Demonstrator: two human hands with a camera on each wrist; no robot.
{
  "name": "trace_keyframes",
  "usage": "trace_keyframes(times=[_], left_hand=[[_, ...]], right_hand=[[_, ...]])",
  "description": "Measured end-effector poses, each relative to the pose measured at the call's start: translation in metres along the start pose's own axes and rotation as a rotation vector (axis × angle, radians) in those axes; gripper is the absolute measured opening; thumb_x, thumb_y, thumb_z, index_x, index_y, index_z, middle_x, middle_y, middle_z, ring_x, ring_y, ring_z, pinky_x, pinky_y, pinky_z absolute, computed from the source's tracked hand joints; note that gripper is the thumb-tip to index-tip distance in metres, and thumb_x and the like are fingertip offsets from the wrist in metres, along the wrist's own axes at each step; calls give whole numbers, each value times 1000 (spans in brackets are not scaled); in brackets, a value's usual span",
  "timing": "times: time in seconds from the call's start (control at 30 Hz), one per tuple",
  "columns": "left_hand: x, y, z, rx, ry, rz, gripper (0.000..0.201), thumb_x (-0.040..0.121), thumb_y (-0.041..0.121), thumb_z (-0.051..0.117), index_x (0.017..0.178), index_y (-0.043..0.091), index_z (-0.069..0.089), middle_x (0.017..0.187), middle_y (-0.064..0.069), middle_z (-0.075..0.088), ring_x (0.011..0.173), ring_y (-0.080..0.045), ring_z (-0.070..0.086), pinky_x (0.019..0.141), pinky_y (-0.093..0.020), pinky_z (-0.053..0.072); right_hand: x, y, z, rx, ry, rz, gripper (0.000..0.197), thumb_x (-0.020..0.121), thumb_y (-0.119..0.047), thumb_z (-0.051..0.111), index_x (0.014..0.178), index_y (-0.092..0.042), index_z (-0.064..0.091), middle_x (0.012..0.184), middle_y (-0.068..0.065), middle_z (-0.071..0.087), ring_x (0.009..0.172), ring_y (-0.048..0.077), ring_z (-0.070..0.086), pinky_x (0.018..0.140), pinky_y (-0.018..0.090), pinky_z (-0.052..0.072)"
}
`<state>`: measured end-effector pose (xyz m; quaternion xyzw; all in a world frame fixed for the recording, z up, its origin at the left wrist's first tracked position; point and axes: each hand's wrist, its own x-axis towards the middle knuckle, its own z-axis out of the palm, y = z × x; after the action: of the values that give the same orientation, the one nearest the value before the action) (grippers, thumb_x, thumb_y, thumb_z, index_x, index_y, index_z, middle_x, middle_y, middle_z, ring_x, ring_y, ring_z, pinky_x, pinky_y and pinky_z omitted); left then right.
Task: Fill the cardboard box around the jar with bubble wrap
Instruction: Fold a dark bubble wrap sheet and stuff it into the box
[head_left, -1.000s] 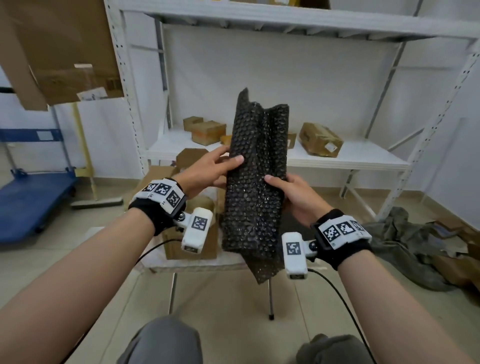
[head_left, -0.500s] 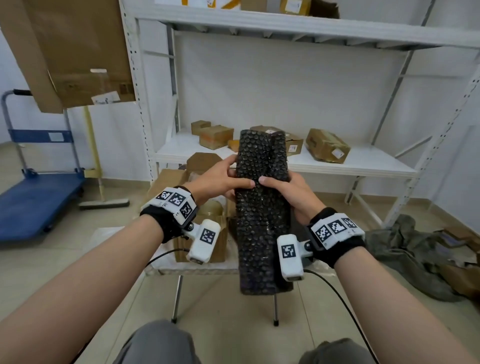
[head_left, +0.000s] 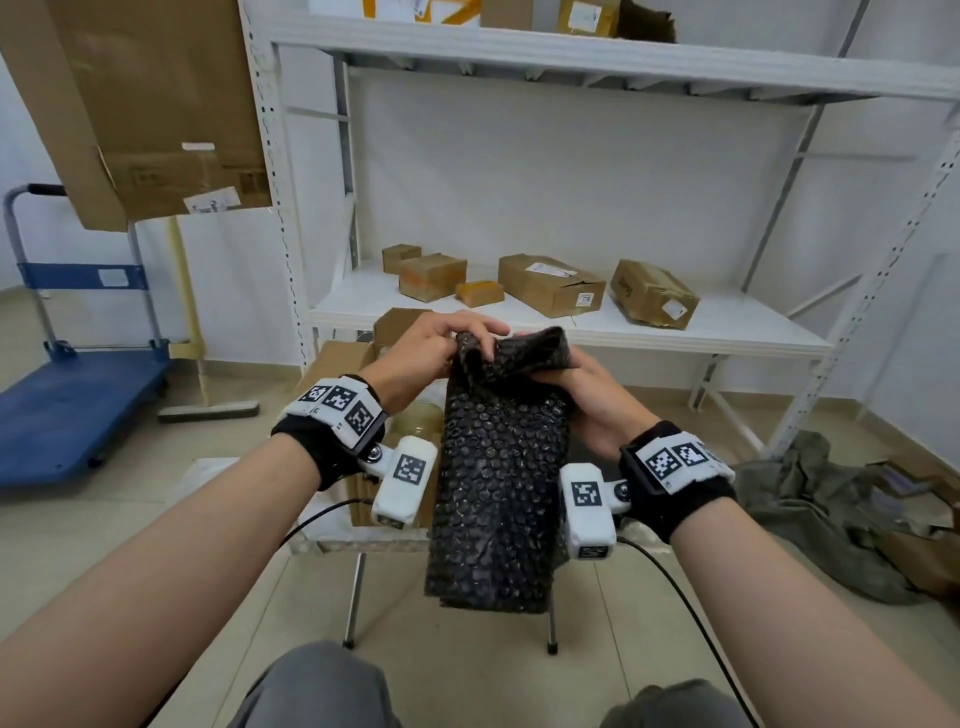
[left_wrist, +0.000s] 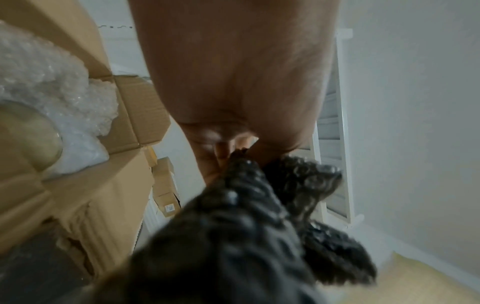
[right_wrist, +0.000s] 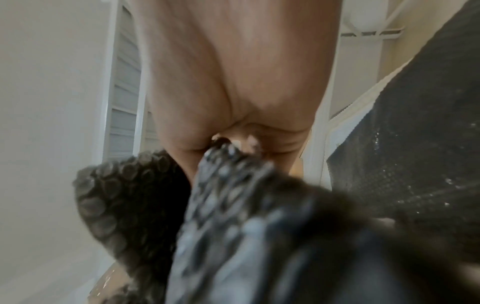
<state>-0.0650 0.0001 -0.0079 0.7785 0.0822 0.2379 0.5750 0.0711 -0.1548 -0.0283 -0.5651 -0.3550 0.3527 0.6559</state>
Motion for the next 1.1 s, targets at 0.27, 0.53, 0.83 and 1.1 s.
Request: trace_keyframes(times=[0.27, 0.53, 0.83, 1.1], left_hand=[[2, -6, -8, 239, 115, 28, 57, 67, -22, 29, 60, 19, 68, 114, -7, 65, 118, -18, 54, 111, -48, 36], [-3, -8, -13, -71, 13, -63, 29, 85, -2, 42, 86, 6, 70, 123, -14, 60, 115, -24, 55, 100, -34, 44], [0, 1, -30, 35, -50, -298, 35, 97, 40, 52, 120, 16, 62, 109, -5, 70, 99, -18, 67, 76, -33, 58], [11, 1, -45, -103, 8, -187, 17, 95, 14, 60, 109, 14, 70, 109, -11, 66, 89, -26, 59, 76, -27, 55]], right_hand=[[-9, -10, 7, 0, -90, 124, 58, 94, -67, 41, 132, -28, 61, 131, 8, 67, 121, 25, 63, 96, 43, 49], [1, -14, 18, -24, -33, 153, 39, 95, -5, 55, 133, -11, 61, 124, 21, 66, 97, 23, 65, 82, 35, 52], [13, -13, 23, 89, 91, 100, 51, 87, 0, 67, 135, -15, 57, 123, 20, 68, 95, 25, 69, 77, 35, 56], [13, -20, 29, 21, -81, 288, 32, 95, -40, 60, 111, -13, 71, 101, 9, 77, 85, 20, 75, 78, 32, 55]])
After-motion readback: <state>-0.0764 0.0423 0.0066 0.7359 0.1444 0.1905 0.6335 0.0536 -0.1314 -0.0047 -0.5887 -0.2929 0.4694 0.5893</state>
